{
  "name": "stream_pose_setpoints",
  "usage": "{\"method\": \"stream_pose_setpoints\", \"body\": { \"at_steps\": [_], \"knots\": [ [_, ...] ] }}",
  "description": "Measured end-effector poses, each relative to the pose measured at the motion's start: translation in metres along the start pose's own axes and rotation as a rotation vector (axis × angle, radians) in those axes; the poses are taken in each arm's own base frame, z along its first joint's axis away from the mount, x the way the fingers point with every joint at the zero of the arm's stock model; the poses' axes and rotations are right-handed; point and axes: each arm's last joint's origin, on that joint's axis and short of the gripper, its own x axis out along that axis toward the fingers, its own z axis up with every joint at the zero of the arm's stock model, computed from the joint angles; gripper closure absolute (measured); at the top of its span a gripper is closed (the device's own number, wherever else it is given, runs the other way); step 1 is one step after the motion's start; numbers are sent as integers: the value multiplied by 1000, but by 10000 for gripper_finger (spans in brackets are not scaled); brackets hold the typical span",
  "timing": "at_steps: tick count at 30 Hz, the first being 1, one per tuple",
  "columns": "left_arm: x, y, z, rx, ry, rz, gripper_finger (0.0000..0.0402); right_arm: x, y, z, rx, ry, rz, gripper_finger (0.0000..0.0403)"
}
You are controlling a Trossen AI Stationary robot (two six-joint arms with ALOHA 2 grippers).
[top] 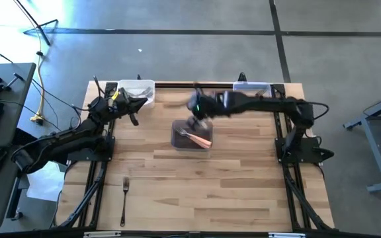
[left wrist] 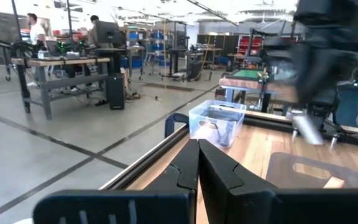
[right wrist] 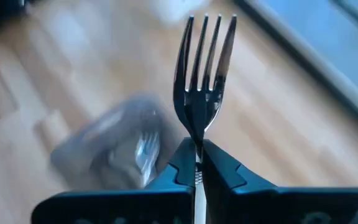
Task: Sort silverware by color (type)
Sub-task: Put the white fork into the white bin
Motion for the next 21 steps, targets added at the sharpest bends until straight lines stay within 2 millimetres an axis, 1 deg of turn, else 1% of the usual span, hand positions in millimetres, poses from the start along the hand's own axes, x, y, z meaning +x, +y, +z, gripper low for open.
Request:
{"method": "stream_pose_setpoints", "body": {
  "at_steps": [3, 6, 9, 12, 15, 18, 21],
  "knots": [
    [0, 1, 0, 1, -3, 6, 402, 21, -22, 34, -59, -84, 34, 403],
    [-1, 2, 0, 1, 0, 12, 402, 48, -37, 64, -99, -137, 65, 403],
    [-1, 2, 0, 33, 1, 39, 401, 77, -43, 89, -79, -168, 112, 403],
    [-2, 4, 0, 67, 10, 121, 402, 104, -46, 107, 19, -183, 149, 403],
    [-4, 6, 0, 67, 11, 193, 402, 136, -43, 113, 101, -166, 207, 403],
    [-5, 7, 1, 85, 11, 247, 402, 169, -38, 103, 171, -170, 279, 403],
    [-6, 8, 1, 88, 14, 286, 401, 191, -34, 95, 251, -175, 320, 403]
  ]
}}
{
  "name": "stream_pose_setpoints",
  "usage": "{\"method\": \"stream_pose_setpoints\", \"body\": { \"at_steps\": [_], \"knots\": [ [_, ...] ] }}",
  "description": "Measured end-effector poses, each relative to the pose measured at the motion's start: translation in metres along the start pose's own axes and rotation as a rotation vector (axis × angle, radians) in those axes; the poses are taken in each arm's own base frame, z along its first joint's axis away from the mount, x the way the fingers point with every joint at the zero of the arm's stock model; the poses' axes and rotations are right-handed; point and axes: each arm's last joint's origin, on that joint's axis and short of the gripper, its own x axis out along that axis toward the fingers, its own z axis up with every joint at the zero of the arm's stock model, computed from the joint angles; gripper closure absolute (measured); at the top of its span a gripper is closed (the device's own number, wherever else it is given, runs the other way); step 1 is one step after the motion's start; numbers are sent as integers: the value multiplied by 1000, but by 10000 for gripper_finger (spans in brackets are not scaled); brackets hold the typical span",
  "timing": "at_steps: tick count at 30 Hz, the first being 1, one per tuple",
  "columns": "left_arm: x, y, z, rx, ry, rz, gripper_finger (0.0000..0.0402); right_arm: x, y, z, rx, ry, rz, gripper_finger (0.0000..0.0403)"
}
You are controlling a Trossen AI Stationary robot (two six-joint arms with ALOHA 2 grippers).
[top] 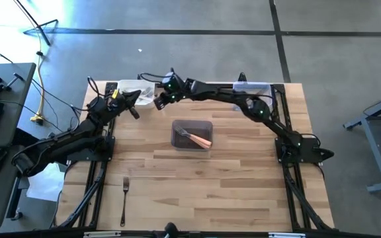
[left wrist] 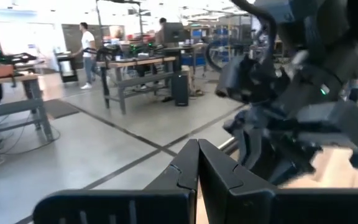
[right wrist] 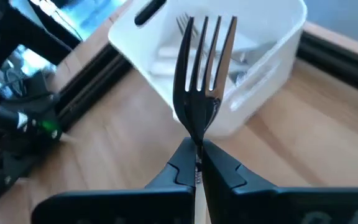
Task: Sort silverware by color (type)
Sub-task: Put the white fork into the white bin
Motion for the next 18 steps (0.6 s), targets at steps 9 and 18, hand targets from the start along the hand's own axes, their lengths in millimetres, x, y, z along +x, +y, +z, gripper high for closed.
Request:
{"method": "stream_pose_setpoints", "body": {
  "at_steps": [9, 18],
  "knots": [
    [0, 0, -3, 11, 36, 7, 401, 21, 24, -30, 67, 47, 50, 403],
    [0, 0, -4, -7, 45, 6, 401, 44, 48, -72, 178, 97, 1, 403]
  ]
}}
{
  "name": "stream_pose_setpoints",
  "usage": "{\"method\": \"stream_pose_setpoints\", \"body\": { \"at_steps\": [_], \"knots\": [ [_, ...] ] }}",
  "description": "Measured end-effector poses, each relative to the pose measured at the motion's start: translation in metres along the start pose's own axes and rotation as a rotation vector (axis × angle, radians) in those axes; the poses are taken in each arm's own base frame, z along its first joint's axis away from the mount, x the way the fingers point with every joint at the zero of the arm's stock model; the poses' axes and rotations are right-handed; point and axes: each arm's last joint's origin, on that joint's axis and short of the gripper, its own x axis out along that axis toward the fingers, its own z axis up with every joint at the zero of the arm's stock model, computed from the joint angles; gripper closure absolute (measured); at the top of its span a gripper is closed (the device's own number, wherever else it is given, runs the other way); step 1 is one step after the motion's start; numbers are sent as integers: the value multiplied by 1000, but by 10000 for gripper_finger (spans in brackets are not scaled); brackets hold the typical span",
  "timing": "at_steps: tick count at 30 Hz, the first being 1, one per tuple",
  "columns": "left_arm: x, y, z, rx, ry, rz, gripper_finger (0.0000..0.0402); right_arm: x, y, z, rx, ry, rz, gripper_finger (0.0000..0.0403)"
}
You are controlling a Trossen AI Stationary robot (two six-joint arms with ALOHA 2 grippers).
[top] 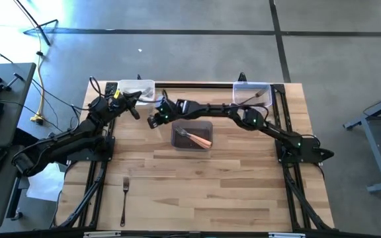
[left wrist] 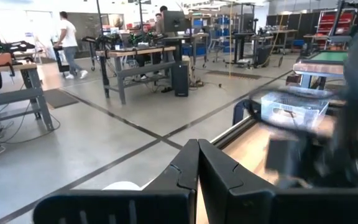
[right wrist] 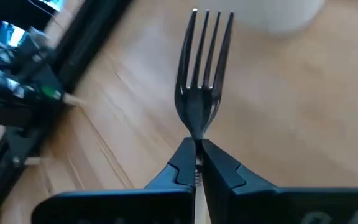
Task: Sort silverware by color (type)
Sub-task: Put the white fork into the white bin
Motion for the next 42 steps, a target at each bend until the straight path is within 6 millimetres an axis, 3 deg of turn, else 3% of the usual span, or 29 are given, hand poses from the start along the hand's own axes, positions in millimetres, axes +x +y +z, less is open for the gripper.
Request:
{"method": "stream_pose_setpoints", "body": {
  "at_steps": [9, 16, 20, 24, 27, 30, 34, 38, 42],
  "knots": [
    [0, 0, -1, -1, 11, -1, 402, 12, -9, -7, 29, 3, -41, 392],
    [0, 0, -2, -9, 17, -1, 401, 12, -10, -6, -7, 1, -43, 330],
    [0, 0, -2, -18, 20, -1, 402, 6, -5, 6, -54, -6, 5, 298],
    [0, 0, -4, -22, 38, -1, 402, -15, -1, 26, -148, 14, 52, 301],
    [0, 0, -6, -23, 60, -8, 402, -50, -2, 46, -260, 49, 39, 339],
    [0, -1, -9, -26, 96, -23, 402, -90, -7, 63, -384, 60, -85, 389],
    [-1, -2, -14, -33, 148, -62, 402, -128, -25, 81, -481, 76, -261, 392],
    [-2, -5, -17, -22, 174, -121, 401, -127, -61, 80, -472, 97, -296, 400],
    [-1, -7, -16, 22, 202, -147, 402, -128, -91, 68, -441, -4, -203, 402]
  ]
}}
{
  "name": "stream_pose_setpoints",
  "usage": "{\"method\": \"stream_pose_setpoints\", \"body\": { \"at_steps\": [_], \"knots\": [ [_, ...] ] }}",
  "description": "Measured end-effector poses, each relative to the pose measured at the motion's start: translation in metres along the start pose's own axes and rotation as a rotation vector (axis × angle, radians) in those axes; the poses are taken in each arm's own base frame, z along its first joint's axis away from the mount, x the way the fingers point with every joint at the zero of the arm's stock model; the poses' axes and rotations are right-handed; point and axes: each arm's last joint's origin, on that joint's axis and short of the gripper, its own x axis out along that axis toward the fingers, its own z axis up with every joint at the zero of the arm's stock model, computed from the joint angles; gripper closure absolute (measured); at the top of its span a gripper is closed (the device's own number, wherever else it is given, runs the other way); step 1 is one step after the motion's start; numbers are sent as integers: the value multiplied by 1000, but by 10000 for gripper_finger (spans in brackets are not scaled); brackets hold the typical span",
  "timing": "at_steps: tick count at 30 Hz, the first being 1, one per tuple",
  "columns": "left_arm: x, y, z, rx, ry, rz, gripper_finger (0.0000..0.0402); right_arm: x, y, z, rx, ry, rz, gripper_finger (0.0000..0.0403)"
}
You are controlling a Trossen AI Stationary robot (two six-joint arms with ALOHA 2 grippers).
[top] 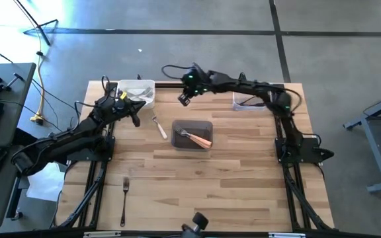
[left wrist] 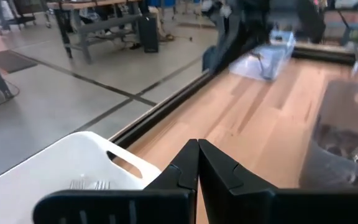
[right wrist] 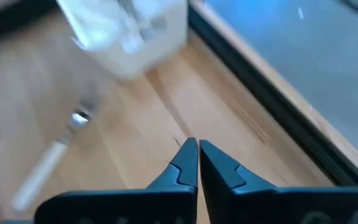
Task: Sort silverware by color (type)
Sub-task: Put the white fork into the white bin
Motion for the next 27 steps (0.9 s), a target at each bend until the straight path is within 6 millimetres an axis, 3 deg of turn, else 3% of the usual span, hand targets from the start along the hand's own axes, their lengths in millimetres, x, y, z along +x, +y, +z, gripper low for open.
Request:
{"method": "stream_pose_setpoints", "body": {
  "at_steps": [3, 9, 17, 20, 27],
  "knots": [
    [3, -1, 8, 47, 38, -23, 401, -18, -12, -17, 36, -150, 47, 403],
    [17, 0, 29, 58, 120, -57, 402, -54, -25, -73, 44, -364, 59, 403],
    [57, 1, 73, 59, 349, -125, 402, -96, -30, -135, 40, -597, 48, 403],
    [72, 0, 87, 103, 496, -173, 402, -103, -34, -156, 41, -622, 46, 403],
    [99, 3, 96, 324, 826, -359, 401, -115, -44, -173, 27, -686, 15, 403]
  ]
}}
